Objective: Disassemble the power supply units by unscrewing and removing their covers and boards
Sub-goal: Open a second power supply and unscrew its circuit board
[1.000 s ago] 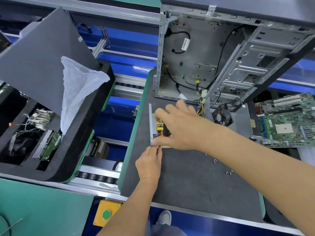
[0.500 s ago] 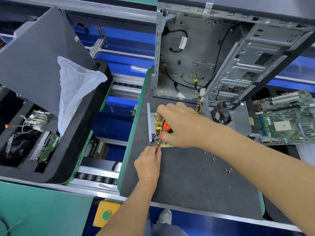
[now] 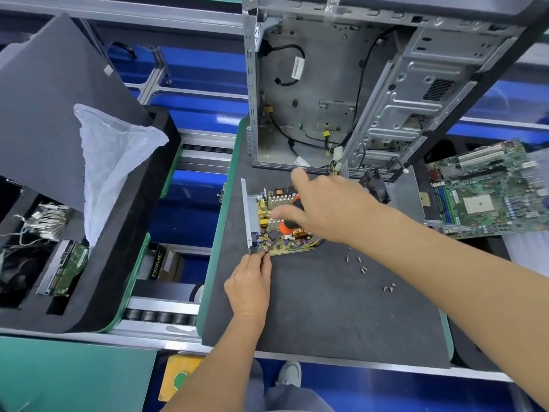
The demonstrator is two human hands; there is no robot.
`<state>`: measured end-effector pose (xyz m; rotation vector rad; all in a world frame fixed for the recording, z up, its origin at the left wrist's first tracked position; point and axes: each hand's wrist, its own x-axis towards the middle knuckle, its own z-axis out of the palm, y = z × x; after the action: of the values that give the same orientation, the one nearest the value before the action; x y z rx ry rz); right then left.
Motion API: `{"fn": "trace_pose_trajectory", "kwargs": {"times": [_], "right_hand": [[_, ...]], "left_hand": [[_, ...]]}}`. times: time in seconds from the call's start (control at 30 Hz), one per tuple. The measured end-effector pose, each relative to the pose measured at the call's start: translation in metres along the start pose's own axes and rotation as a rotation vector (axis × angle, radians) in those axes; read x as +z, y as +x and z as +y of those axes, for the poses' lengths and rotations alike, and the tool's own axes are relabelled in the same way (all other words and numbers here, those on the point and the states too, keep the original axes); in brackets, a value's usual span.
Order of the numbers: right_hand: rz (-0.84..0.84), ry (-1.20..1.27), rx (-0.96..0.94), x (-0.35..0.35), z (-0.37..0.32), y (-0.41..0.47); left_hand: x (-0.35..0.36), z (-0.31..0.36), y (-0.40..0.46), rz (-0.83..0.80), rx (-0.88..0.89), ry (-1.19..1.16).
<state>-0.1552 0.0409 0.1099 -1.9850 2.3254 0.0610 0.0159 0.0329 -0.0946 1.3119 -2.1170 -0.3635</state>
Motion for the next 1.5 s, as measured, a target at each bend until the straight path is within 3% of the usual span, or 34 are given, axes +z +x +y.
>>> {"fn": "trace_pose_trajectory", "kwargs": {"times": [0.1, 0.27, 0.47, 0.6, 0.77, 0.93, 1.2, 1.5], "right_hand": [[0.089, -0.182, -0.079, 0.001, 0.000, -0.004], [0.015, 0.253, -0.228, -0.003, -0.013, -0.008], [0.073, -0.030, -0.156, 0.001, -0.023, -0.008], [-0.002, 0.251, -0.195, -0.001, -0.016, -0.017], [0.051, 0.341, -0.088, 0.016, 0.005, -0.041], [0.059, 0.578, 0.056, 0.038, 0.020, -0.066], [0.099, 0.709, 0.111, 0.055, 0.035, -0.079], [0.176, 0.879, 0.314, 0.068, 0.053, -0.095]], "left_hand": [[0.001, 0.000, 0.000, -0.010, -0.007, 0.007], [0.004, -0.002, -0.001, -0.010, -0.020, 0.022], [0.005, -0.003, 0.000, -0.005, 0.004, 0.026], [0.005, -0.004, -0.001, -0.002, -0.004, 0.034], [0.006, -0.004, -0.001, -0.012, -0.002, 0.032], [0.009, -0.007, -0.003, 0.044, 0.047, 0.043], [0.008, -0.004, -0.004, 0.081, 0.039, 0.061], [0.004, 0.001, -0.002, 0.060, 0.003, 0.048]]}}
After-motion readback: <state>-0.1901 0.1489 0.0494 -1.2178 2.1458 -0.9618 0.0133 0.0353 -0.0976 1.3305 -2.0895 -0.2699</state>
